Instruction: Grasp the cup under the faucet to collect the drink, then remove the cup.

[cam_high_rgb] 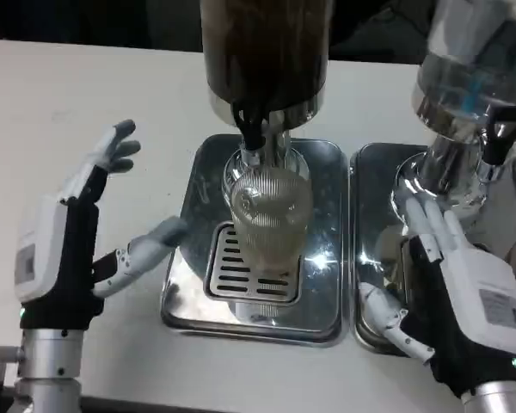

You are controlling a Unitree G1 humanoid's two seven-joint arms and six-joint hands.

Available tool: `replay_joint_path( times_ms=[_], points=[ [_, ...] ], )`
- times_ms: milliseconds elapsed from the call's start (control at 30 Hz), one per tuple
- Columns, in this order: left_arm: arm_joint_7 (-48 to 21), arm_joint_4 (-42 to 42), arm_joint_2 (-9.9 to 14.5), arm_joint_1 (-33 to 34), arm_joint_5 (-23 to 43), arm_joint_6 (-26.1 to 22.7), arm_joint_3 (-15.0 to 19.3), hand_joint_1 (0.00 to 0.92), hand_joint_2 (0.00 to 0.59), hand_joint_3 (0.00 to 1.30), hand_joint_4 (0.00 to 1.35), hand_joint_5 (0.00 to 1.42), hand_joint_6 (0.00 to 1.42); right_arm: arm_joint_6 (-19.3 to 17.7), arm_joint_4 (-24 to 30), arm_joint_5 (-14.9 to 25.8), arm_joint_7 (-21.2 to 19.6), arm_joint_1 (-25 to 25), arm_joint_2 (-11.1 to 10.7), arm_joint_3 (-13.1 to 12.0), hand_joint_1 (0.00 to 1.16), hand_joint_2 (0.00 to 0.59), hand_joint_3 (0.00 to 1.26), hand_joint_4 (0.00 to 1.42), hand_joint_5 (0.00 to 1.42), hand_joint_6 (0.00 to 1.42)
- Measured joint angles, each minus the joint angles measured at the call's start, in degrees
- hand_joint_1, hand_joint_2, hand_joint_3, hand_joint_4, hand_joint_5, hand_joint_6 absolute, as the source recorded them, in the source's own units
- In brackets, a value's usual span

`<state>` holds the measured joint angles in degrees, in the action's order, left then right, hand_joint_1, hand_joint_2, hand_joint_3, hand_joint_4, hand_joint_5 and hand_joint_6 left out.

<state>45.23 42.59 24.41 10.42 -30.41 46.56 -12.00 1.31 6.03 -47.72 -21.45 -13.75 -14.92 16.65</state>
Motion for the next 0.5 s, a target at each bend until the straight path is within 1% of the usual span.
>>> replay_joint_path(
  times_ms=[133,267,400,500],
  points=[
    [-3.3,-5.2,0.4,-2.9,0.8,0.2,2.2,0.0,0.0,0.18,0.26,0.34,0.28,-0.8,-0.2,0.8,0.1,0.2,0.2,0.0,0.2,0.4,0.01,0.0,0.0,0.13],
    [-5.9,-7.3,0.3,-3.6,0.8,0.1,2.9,0.0,0.0,0.18,0.26,0.34,0.27,-1.3,-1.6,1.2,0.1,0.7,0.7,0.0,0.2,0.397,0.0,0.0,0.0,0.13],
    [-7.0,-9.6,-0.7,-3.7,0.4,-1.1,4.0,0.0,0.003,0.17,0.24,0.32,0.26,-2.0,-2.7,2.2,0.1,1.4,0.6,-0.3,0.21,0.395,0.0,0.0,0.0,0.13],
    [-8.1,-11.5,-0.8,-3.9,0.4,-1.7,4.4,0.0,0.001,0.16,0.22,0.31,0.24,-2.3,-3.2,2.4,0.1,1.4,0.5,-0.7,0.21,0.395,0.0,0.0,0.0,0.13]
  ],
)
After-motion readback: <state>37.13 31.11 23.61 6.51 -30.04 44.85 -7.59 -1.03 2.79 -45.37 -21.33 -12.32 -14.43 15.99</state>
